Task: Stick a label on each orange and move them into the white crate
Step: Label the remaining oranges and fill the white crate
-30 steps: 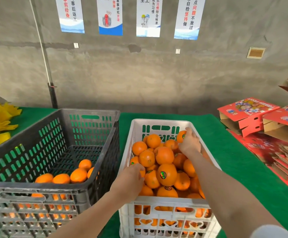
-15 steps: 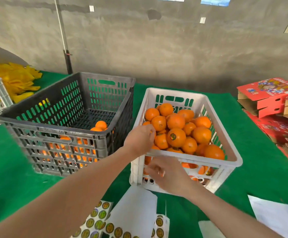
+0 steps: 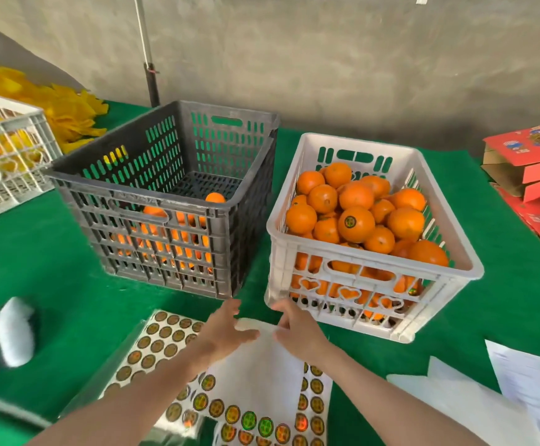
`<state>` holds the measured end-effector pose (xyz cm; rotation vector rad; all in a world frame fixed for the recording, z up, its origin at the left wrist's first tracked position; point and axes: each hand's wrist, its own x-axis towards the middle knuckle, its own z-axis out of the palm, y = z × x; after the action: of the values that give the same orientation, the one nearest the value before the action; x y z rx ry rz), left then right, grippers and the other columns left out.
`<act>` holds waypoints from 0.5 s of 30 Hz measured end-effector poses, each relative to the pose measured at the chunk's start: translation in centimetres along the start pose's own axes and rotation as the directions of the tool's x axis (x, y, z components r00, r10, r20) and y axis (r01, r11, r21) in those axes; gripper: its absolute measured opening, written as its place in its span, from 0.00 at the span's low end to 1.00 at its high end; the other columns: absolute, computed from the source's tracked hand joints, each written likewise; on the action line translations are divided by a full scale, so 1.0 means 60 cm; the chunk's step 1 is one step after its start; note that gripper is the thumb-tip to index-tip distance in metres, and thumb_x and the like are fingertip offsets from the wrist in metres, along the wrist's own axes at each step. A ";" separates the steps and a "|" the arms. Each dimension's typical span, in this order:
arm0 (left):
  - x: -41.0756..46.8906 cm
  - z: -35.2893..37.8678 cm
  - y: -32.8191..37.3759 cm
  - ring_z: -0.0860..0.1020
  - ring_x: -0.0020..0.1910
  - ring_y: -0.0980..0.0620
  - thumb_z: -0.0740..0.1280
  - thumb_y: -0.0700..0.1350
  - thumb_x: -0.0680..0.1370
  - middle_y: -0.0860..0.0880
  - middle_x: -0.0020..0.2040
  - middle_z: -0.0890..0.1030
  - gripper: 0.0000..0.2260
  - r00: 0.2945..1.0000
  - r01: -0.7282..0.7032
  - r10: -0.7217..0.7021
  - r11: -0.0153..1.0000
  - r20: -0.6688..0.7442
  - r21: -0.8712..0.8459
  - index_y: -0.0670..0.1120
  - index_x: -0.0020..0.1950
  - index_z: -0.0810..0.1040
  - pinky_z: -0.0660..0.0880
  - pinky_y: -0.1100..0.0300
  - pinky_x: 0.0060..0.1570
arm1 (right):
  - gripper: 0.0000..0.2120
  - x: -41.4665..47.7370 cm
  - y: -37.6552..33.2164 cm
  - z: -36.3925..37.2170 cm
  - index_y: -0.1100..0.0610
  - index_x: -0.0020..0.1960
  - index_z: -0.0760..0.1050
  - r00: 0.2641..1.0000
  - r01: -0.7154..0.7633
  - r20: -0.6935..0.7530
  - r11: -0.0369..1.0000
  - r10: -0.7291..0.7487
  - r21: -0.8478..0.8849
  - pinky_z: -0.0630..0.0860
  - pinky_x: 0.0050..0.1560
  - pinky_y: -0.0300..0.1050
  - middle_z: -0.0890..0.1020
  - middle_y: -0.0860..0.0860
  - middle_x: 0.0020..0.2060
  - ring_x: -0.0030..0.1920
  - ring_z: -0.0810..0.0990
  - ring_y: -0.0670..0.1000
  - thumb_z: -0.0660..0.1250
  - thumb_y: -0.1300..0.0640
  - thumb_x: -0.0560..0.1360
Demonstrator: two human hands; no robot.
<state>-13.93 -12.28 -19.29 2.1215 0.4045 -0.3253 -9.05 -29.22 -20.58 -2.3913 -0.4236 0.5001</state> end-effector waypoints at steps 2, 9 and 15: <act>-0.004 0.003 -0.001 0.73 0.63 0.49 0.78 0.47 0.67 0.46 0.67 0.73 0.41 0.993 0.045 -0.036 0.995 0.111 -0.085 0.46 0.74 0.61 0.71 0.57 0.61 | 0.15 -0.002 -0.005 -0.012 0.50 0.60 0.70 0.998 0.046 -0.052 0.994 -0.042 0.094 0.71 0.43 0.32 0.76 0.44 0.40 0.43 0.75 0.43 0.61 0.61 0.75; -0.018 -0.004 0.022 0.83 0.46 0.49 0.78 0.39 0.66 0.50 0.45 0.85 0.16 0.958 0.103 -0.068 0.989 0.280 -0.110 0.45 0.52 0.81 0.78 0.51 0.55 | 0.08 -0.016 -0.032 -0.070 0.47 0.46 0.70 0.935 0.190 -0.321 0.977 -0.149 0.099 0.66 0.42 0.28 0.75 0.40 0.40 0.43 0.73 0.37 0.64 0.60 0.76; -0.020 -0.020 0.039 0.81 0.49 0.38 0.68 0.35 0.75 0.39 0.46 0.84 0.10 0.904 0.319 -0.124 0.834 0.410 -0.450 0.39 0.56 0.78 0.78 0.46 0.50 | 0.04 -0.077 -0.038 -0.058 0.58 0.47 0.79 0.759 0.401 -0.448 0.882 -0.472 -0.248 0.64 0.55 0.34 0.77 0.50 0.49 0.53 0.70 0.46 0.68 0.59 0.72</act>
<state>-13.99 -12.72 -16.41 1.4521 0.4624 -0.6636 -11.94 -31.33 -15.49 -2.3222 -0.7688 -0.3739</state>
